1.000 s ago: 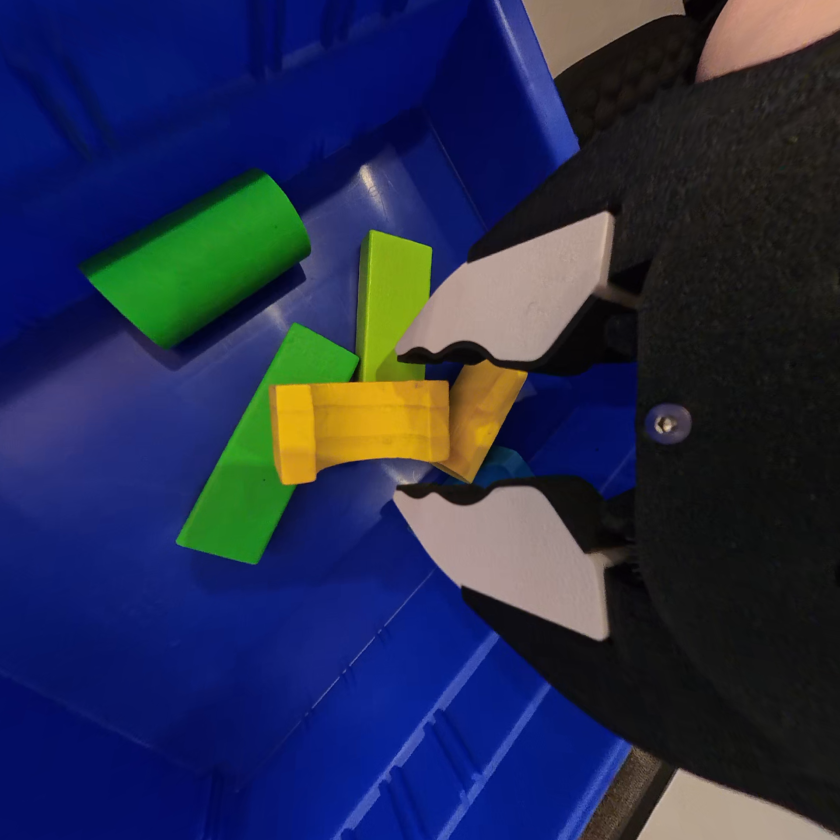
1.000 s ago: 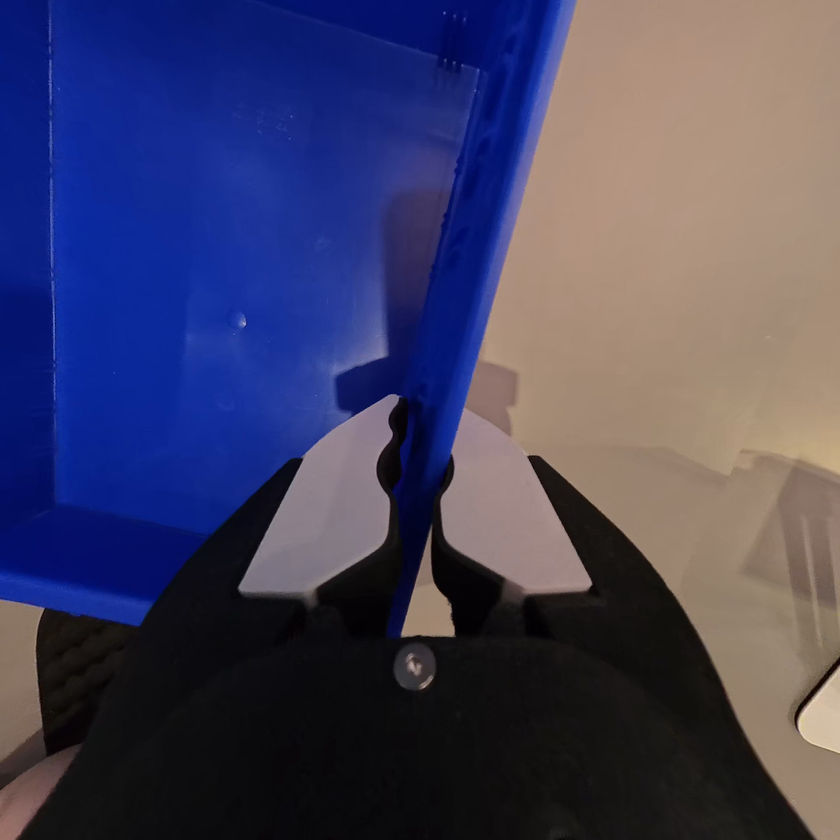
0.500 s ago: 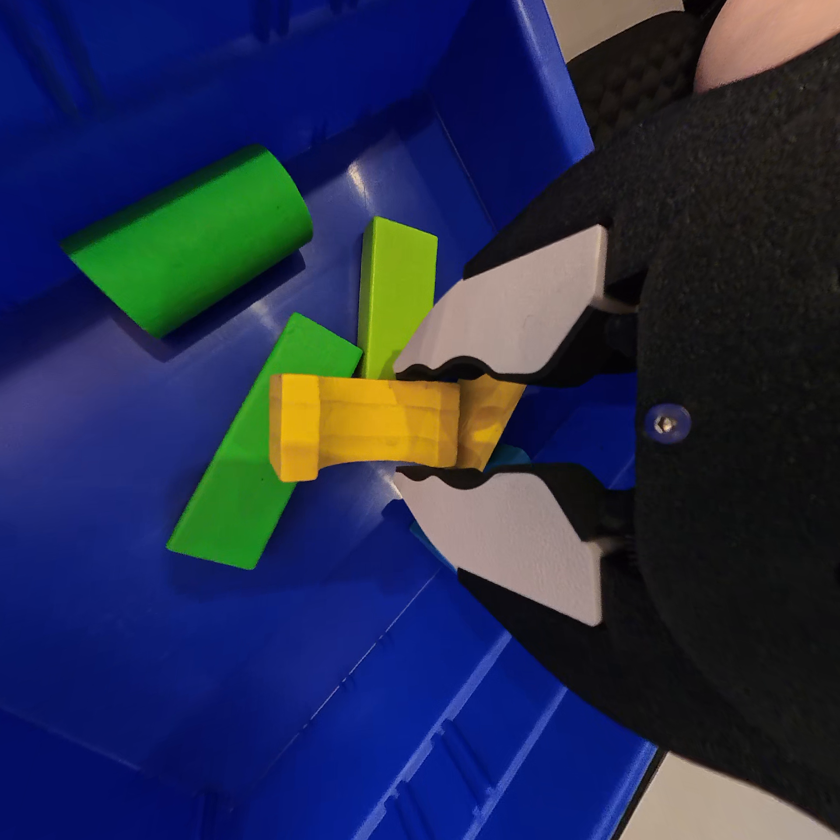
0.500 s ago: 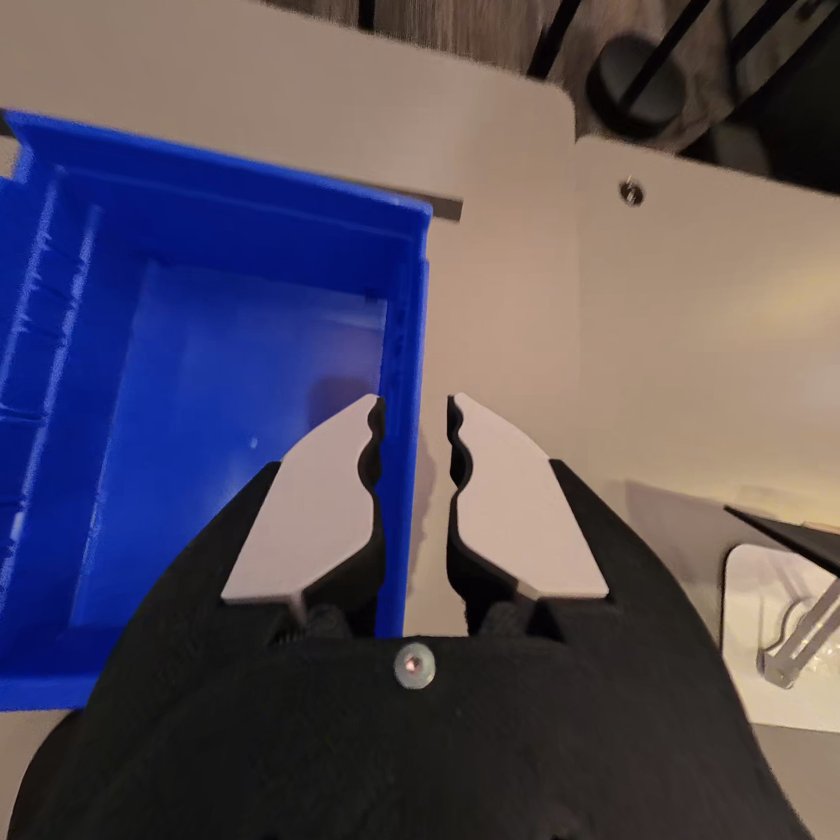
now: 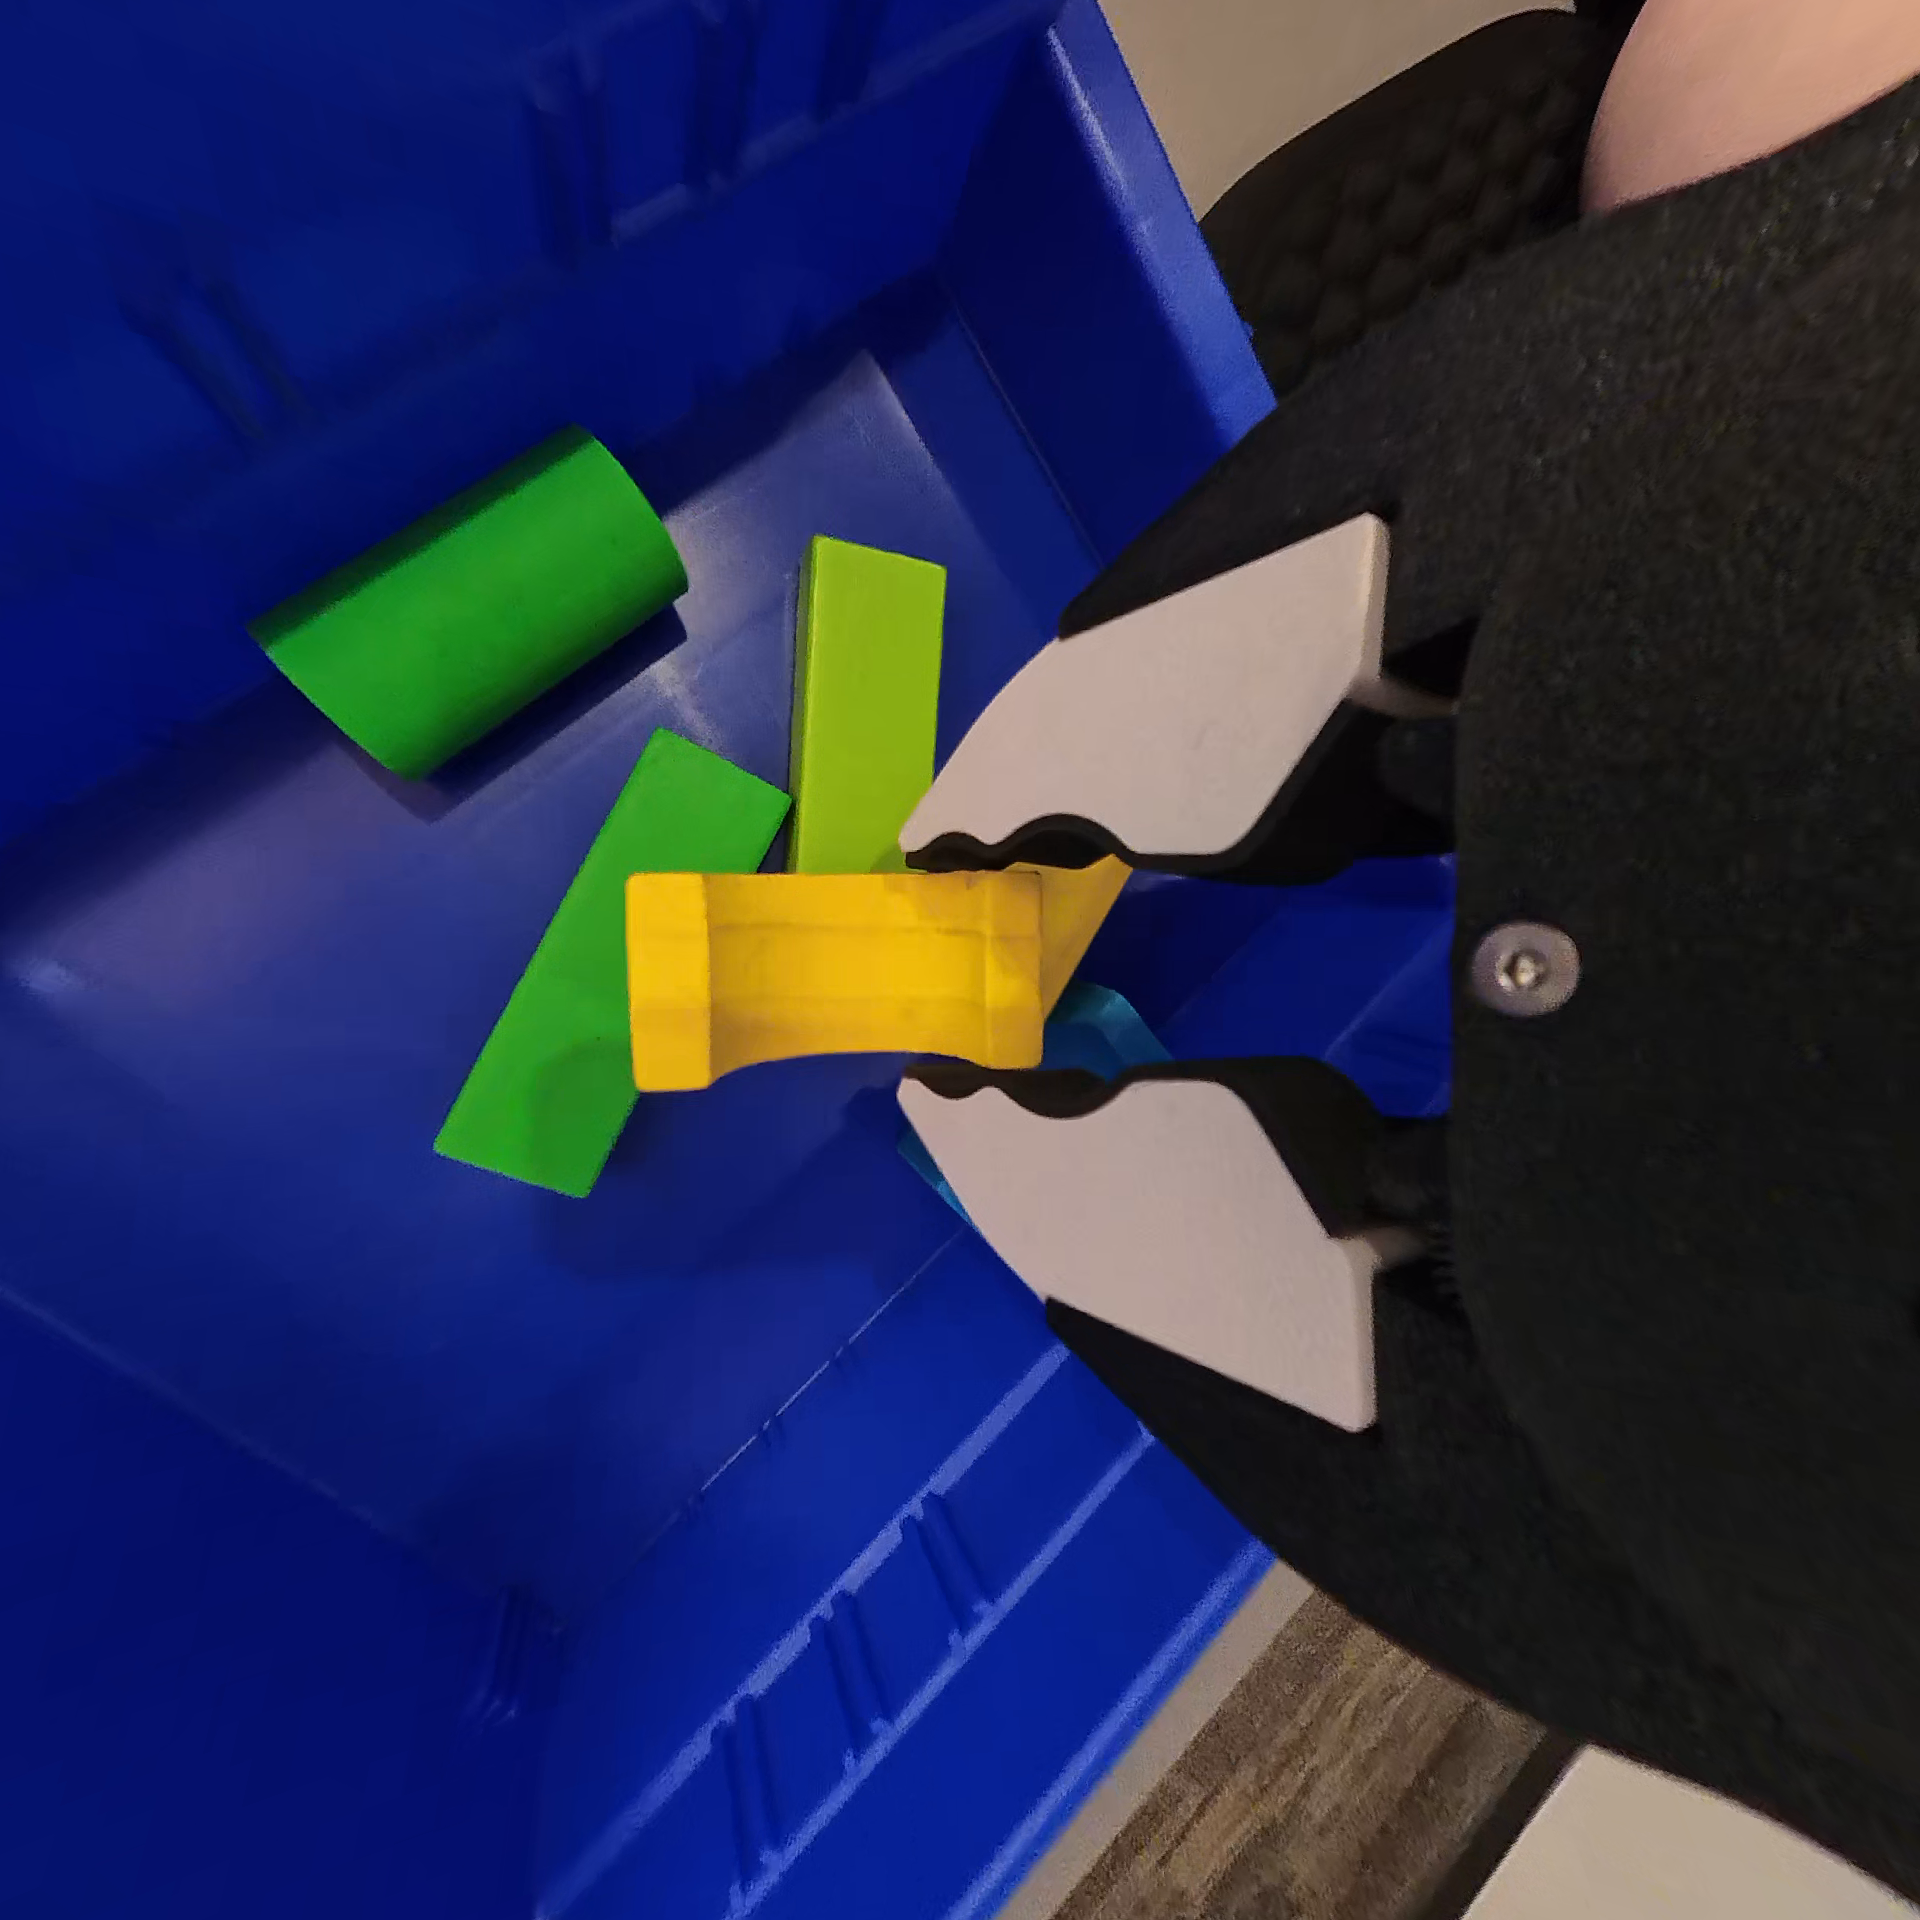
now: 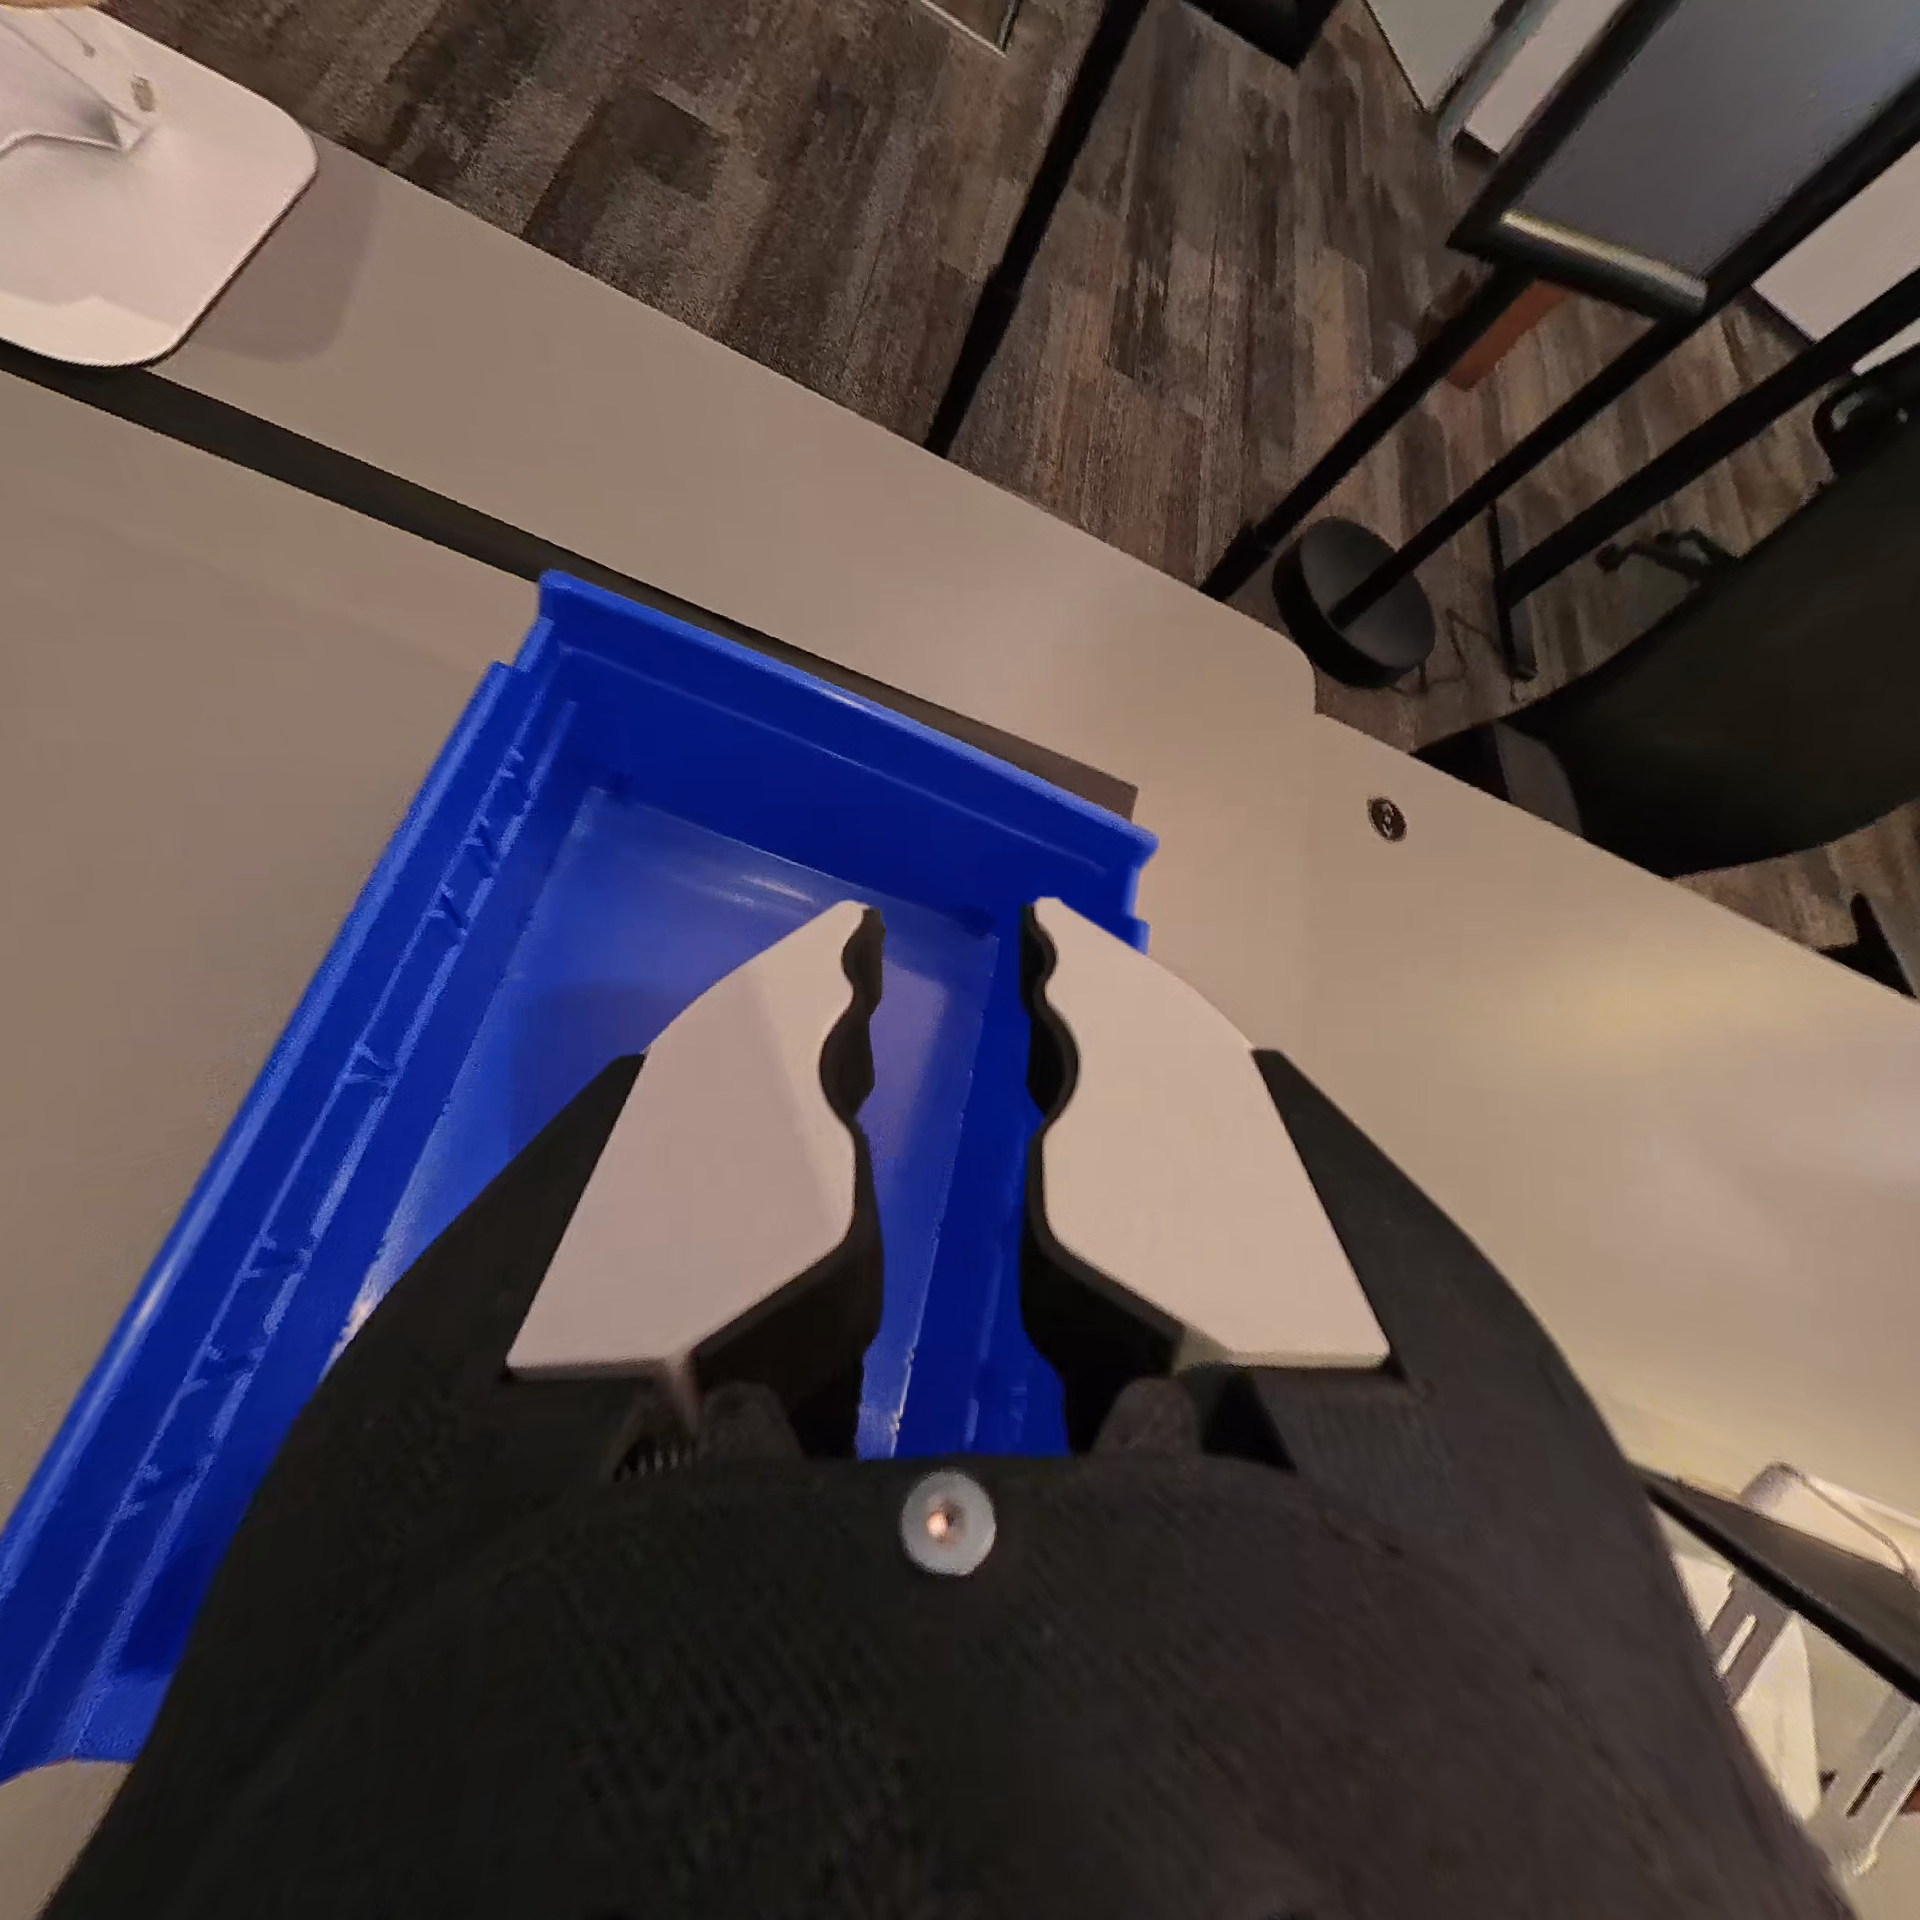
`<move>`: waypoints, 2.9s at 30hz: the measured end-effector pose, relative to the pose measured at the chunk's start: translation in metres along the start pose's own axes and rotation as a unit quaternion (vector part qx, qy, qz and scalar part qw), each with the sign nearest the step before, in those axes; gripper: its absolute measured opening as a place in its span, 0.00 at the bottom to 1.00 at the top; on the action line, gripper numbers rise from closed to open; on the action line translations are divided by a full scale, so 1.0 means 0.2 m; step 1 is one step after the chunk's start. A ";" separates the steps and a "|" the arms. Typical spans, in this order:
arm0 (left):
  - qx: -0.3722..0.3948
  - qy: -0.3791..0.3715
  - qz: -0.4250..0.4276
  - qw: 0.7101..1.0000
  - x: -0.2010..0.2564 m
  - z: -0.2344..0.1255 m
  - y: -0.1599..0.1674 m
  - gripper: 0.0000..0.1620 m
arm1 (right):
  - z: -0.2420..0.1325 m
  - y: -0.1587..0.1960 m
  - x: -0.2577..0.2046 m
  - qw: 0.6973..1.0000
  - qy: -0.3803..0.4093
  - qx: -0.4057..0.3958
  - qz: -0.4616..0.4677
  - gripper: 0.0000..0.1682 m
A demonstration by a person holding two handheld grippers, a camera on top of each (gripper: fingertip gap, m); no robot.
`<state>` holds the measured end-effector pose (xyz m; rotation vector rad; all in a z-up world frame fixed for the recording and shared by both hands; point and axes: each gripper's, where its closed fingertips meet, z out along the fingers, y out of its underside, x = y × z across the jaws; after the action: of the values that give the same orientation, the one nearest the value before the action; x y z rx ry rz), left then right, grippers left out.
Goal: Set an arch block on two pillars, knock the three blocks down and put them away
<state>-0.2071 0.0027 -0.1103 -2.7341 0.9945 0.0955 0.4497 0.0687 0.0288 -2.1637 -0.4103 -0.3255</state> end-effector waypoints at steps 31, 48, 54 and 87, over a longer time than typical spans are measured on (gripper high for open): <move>0.212 0.197 0.312 0.905 1.17 -0.44 -0.53 0.22 | -0.56 -0.15 -2.08 0.716 -0.624 0.196 -0.243 0.22; 0.134 0.025 -0.055 0.989 0.12 -0.36 -0.15 0.37 | 0.39 -0.09 -1.88 0.921 -0.370 0.052 -0.108 0.21; 0.072 0.024 -0.078 0.994 0.06 -0.23 -0.07 0.37 | 0.43 -0.05 -1.90 0.921 -0.371 0.034 -0.112 0.22; 0.005 0.043 -0.143 0.989 0.14 0.10 -0.23 0.32 | 0.25 -0.18 -1.69 0.931 -0.332 0.084 -0.128 0.30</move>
<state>-0.1563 0.0244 -0.1249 -2.8591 0.6098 -0.0775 0.1313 0.0714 -0.1007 -2.0048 -1.0639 0.3145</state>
